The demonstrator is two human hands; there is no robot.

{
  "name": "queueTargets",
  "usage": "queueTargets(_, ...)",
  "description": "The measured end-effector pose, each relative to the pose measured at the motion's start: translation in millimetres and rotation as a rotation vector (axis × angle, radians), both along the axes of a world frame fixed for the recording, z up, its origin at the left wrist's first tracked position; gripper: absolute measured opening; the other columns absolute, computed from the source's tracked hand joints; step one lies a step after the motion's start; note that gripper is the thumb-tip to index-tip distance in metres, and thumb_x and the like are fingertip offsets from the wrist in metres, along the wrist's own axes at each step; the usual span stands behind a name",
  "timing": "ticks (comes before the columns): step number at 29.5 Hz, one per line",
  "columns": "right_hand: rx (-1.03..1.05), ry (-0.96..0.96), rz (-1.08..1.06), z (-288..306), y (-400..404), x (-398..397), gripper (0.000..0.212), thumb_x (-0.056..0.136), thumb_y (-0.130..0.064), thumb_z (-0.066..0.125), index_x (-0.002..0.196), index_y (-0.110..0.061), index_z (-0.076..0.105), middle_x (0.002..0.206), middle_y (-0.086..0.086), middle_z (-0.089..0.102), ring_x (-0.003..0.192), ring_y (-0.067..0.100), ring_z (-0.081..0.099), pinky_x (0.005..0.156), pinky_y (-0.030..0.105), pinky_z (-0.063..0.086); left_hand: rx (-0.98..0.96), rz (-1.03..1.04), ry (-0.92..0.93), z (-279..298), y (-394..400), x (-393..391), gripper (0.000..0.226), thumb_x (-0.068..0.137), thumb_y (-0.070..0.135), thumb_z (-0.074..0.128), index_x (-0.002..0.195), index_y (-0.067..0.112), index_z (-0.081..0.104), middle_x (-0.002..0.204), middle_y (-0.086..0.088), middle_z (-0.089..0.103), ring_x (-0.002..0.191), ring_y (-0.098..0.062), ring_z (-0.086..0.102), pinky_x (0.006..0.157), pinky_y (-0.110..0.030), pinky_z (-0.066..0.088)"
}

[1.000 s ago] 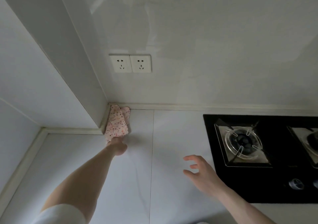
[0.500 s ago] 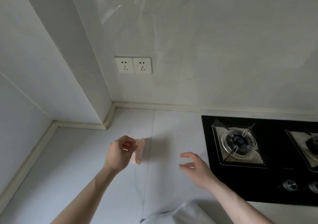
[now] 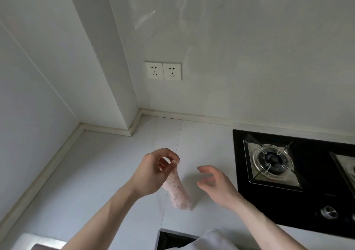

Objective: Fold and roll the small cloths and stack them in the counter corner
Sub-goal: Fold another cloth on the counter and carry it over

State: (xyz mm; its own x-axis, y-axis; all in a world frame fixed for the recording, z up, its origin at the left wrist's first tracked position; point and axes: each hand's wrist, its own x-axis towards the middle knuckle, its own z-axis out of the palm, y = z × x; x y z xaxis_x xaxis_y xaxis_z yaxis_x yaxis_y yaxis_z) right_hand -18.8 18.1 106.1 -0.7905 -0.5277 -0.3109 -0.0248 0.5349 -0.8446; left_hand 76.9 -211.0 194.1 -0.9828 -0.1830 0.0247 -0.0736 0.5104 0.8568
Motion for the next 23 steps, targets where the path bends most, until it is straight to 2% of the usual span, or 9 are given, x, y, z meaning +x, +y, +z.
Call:
queueTargets(3, 0.001, 0.011, 0.021, 3, 0, 3, 0.048, 0.090, -0.029, 0.071, 0.135, -0.040, 0.055, 0.130, -0.026, 0.056, 0.108, -0.006, 0.061, 0.093, 0.018, 0.051, 0.042, -0.022, -0.018, 11, 11, 4, 0.012, 0.098, 0.018, 0.067, 0.102, 0.028, 0.071, 0.099, 0.012, 0.071, 0.079, -0.018, 0.070, 0.075, -0.031, 0.057)
queueTargets(6, 0.008, -0.007, 0.046, 8, -1, 2, 0.054, 0.092, -0.026, 0.068, 0.139, -0.044, 0.048, 0.134, -0.026, 0.053, 0.112, -0.004, 0.059, 0.093, 0.019, 0.052, 0.027, -0.096, -0.047, 22, 17, 2, 0.025, 0.099, 0.007, 0.062, 0.111, 0.026, 0.070, 0.102, 0.014, 0.075, 0.085, -0.019, 0.071, 0.079, -0.030, 0.057)
queueTargets(9, 0.007, -0.039, 0.141, 19, -7, -3, 0.063, 0.093, -0.017, 0.065, 0.145, -0.045, 0.041, 0.135, -0.028, 0.048, 0.122, -0.002, 0.053, 0.094, 0.018, 0.050, 0.036, -0.168, -0.060, 35, 24, -1, 0.033, 0.099, -0.004, 0.055, 0.113, 0.021, 0.071, 0.101, 0.012, 0.077, 0.091, -0.012, 0.072, 0.081, -0.022, 0.055)
queueTargets(12, 0.008, -0.053, 0.200, 24, -16, -11, 0.059, 0.082, -0.028, 0.069, 0.133, -0.051, 0.051, 0.134, -0.028, 0.052, 0.129, -0.003, 0.049, 0.100, 0.023, 0.048, 0.041, -0.192, -0.033, 44, 30, -4, 0.036, 0.099, -0.006, 0.052, 0.113, 0.021, 0.071, 0.101, 0.010, 0.077, 0.094, -0.012, 0.071, 0.084, -0.024, 0.054)
queueTargets(15, 0.029, -0.030, 0.245, 24, -16, -14, 0.036, 0.083, -0.036, 0.065, 0.119, -0.037, 0.069, 0.124, -0.024, 0.066, 0.124, -0.005, 0.054, 0.105, 0.024, 0.045, 0.050, -0.172, 0.011, 45, 29, -7, 0.037, 0.099, -0.005, 0.051, 0.112, 0.024, 0.069, 0.101, 0.009, 0.077, 0.093, -0.018, 0.070, 0.084, -0.030, 0.055)
queueTargets(17, 0.043, 0.006, 0.217, 23, -8, -13, 0.018, 0.090, -0.036, 0.063, 0.104, -0.031, 0.073, 0.110, -0.022, 0.071, 0.113, -0.007, 0.060, 0.101, 0.023, 0.046, 0.019, -0.124, 0.059, 41, 25, -8, 0.041, 0.097, -0.006, 0.049, 0.109, 0.027, 0.070, 0.099, 0.011, 0.075, 0.092, -0.020, 0.070, 0.082, -0.031, 0.055)
queueTargets(19, 0.072, 0.069, 0.147, 18, 4, -13, 0.012, 0.091, -0.038, 0.063, 0.094, -0.031, 0.072, 0.100, -0.019, 0.073, 0.103, -0.005, 0.063, 0.093, 0.024, 0.050, -0.068, -0.034, 0.110, 32, 20, -9, 0.045, 0.095, -0.009, 0.048, 0.106, 0.028, 0.071, 0.095, 0.015, 0.073, 0.086, -0.016, 0.067, 0.076, -0.025, 0.054)
queueTargets(21, 0.107, 0.142, 0.073, 13, 15, -17, 0.008, 0.094, -0.034, 0.062, 0.091, -0.030, 0.068, 0.093, -0.016, 0.072, 0.095, 0.002, 0.066, 0.081, 0.023, 0.053, -0.127, 0.042, 0.133, 19, 14, -10, 0.046, 0.095, -0.009, 0.049, 0.105, 0.029, 0.072, 0.092, 0.016, 0.071, 0.082, -0.011, 0.064, 0.072, -0.015, 0.048)
queueTargets(23, 0.143, 0.223, 0.016, 13, 23, -25, 0.009, 0.097, -0.032, 0.061, 0.091, -0.029, 0.066, 0.090, -0.014, 0.071, 0.089, 0.008, 0.067, 0.072, 0.020, 0.050, -0.184, 0.071, 0.134, 5, 9, -14, 0.045, 0.096, -0.008, 0.049, 0.105, 0.029, 0.072, 0.094, 0.016, 0.069, 0.083, -0.007, 0.062, 0.072, -0.010, 0.045)
